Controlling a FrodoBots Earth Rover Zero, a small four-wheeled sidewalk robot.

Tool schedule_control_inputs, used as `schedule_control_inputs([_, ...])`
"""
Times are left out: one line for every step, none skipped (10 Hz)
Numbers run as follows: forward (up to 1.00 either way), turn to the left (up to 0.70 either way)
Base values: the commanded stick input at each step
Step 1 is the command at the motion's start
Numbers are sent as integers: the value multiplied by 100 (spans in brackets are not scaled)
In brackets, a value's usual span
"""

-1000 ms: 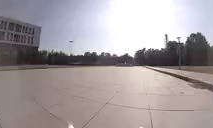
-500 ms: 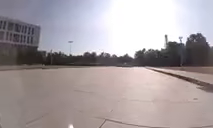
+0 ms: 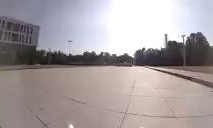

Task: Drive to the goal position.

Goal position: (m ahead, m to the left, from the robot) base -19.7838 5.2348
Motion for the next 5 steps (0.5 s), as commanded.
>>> schedule_control_inputs([100, 0])
schedule_control_inputs([100, 0])
schedule_control_inputs([100, 0])
schedule_control_inputs([100, 0])
schedule_control_inputs([100, 0])
